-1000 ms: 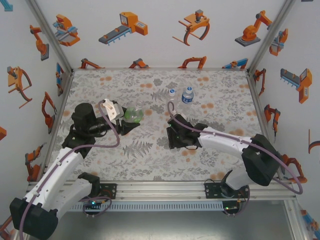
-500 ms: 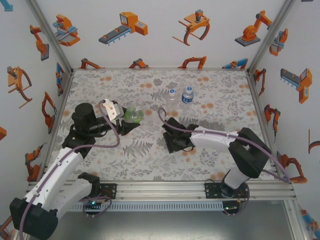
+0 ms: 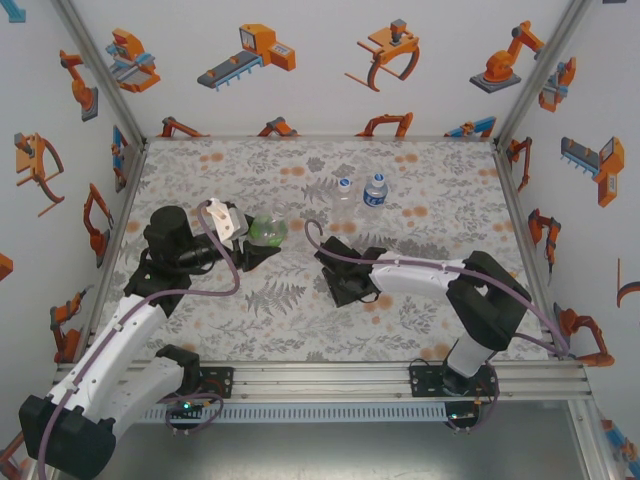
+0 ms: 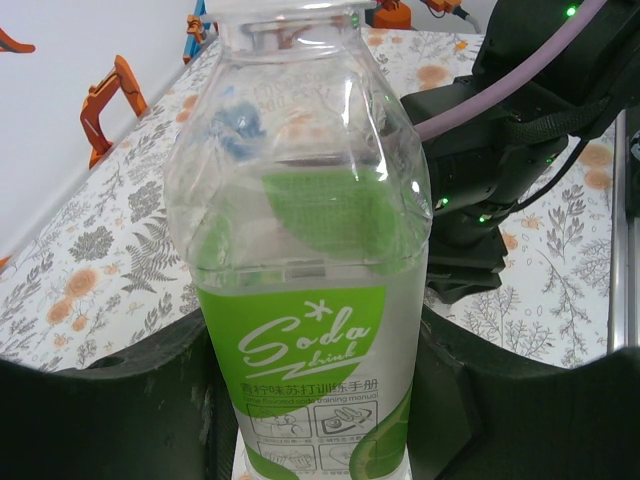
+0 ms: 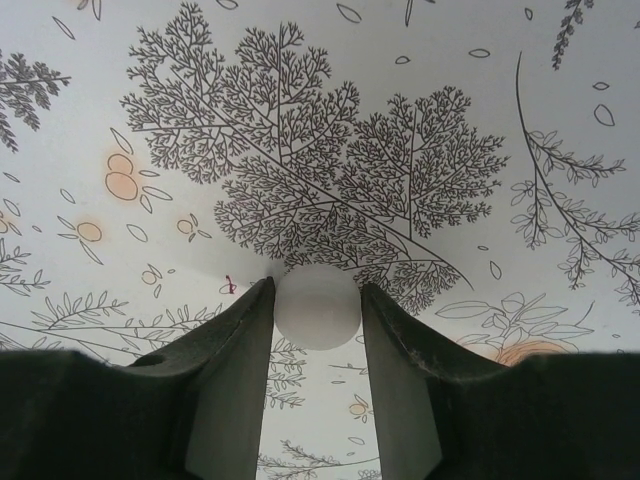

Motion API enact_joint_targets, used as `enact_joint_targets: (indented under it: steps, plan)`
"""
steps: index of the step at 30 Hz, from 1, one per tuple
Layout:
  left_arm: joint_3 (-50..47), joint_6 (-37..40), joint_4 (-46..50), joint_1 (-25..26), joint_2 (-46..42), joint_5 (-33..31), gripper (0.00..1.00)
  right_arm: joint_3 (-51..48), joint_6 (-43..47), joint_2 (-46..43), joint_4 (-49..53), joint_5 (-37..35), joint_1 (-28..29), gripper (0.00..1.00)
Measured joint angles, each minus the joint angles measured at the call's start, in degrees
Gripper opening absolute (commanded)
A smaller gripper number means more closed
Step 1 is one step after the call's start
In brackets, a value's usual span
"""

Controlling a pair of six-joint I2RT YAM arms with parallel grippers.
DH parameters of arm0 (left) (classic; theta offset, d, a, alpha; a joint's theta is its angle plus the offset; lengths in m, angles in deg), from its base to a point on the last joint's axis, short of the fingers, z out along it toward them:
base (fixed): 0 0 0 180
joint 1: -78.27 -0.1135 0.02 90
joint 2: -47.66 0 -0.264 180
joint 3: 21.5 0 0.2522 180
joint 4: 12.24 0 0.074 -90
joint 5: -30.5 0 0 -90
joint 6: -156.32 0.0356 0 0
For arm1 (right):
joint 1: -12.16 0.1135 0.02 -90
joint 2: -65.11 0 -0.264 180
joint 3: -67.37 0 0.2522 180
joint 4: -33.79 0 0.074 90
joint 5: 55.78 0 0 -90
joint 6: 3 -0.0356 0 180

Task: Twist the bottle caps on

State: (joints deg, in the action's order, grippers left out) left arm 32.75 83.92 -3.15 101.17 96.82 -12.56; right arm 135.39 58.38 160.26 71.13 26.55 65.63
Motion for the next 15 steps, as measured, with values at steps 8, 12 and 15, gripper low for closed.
enact_joint_targets:
  steps: [8, 12, 15]
  plan:
    - [0.0, 0.0, 0.0, 0.0, 0.0, 0.0, 0.0, 0.3, 0.0, 0.0, 1.2, -0.6, 0.3, 0.41]
    - [0.0, 0.0, 0.0, 0.0, 0.0, 0.0, 0.0, 0.7, 0.0, 0.0, 2.0, -0.6, 0.4, 0.42]
    - [0.0, 0.0, 0.0, 0.0, 0.0, 0.0, 0.0, 0.8, -0.2, 0.0, 2.1, -0.6, 0.4, 0.42]
